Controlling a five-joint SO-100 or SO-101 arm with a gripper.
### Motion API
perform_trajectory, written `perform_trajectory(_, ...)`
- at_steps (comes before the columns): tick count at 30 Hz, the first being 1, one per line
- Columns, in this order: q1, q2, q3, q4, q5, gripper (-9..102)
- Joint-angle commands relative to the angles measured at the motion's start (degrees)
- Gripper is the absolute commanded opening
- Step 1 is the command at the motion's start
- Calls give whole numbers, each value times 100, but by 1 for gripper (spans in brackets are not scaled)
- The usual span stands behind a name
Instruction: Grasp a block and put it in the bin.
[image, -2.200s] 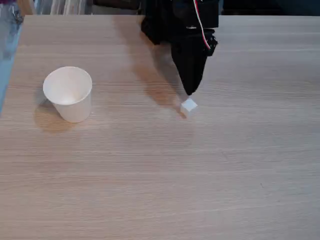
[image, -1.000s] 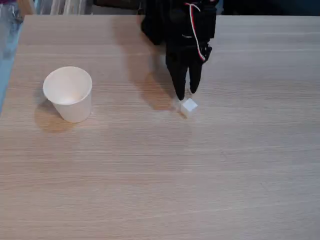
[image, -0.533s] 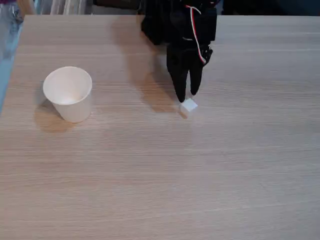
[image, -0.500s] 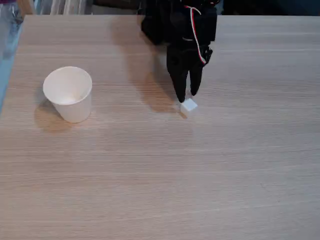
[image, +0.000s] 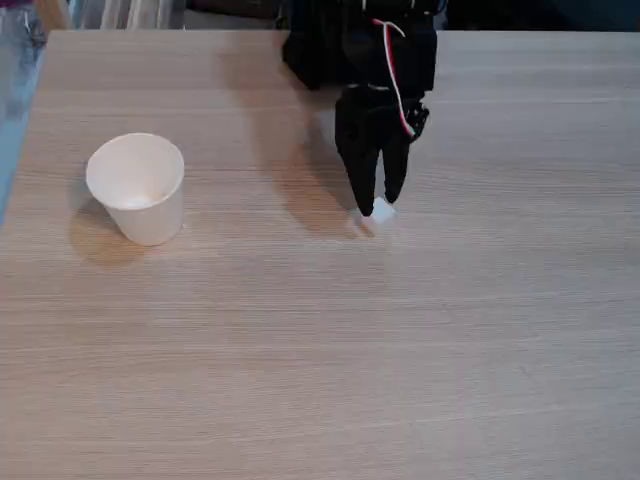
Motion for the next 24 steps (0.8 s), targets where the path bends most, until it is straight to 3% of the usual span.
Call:
perform_trajectory(1,-26,-18,-176,-70,35,23)
perform_trajectory(24,-176,-272,185,-413,404,22)
